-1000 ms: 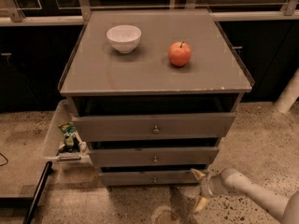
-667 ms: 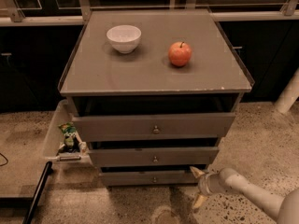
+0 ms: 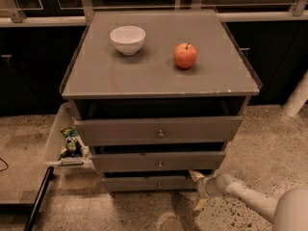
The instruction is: Open bottom drawer
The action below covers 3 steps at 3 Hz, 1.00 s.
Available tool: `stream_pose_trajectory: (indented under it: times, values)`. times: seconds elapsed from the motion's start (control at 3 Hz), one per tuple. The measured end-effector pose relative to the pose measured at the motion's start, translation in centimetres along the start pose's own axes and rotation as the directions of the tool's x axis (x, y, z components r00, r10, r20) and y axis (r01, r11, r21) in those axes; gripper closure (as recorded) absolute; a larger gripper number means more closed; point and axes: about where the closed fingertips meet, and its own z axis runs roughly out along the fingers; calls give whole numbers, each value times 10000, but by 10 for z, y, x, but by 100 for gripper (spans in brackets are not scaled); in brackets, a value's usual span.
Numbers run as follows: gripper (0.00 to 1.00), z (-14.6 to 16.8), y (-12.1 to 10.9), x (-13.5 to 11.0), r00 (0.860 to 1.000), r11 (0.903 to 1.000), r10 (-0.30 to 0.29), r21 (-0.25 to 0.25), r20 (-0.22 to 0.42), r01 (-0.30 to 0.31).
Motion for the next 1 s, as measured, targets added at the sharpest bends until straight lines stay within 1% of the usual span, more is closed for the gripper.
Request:
stream_pose_trajectory:
  times: [0.33, 0.67, 1.0]
  values:
    - [0, 18, -9, -3, 9978, 9977, -668, 122, 35, 667]
    - [0, 34, -21, -1, 9951, 9951, -982, 135, 99, 980]
    - [0, 46, -30, 2, 9949, 9954, -956, -2, 333, 956]
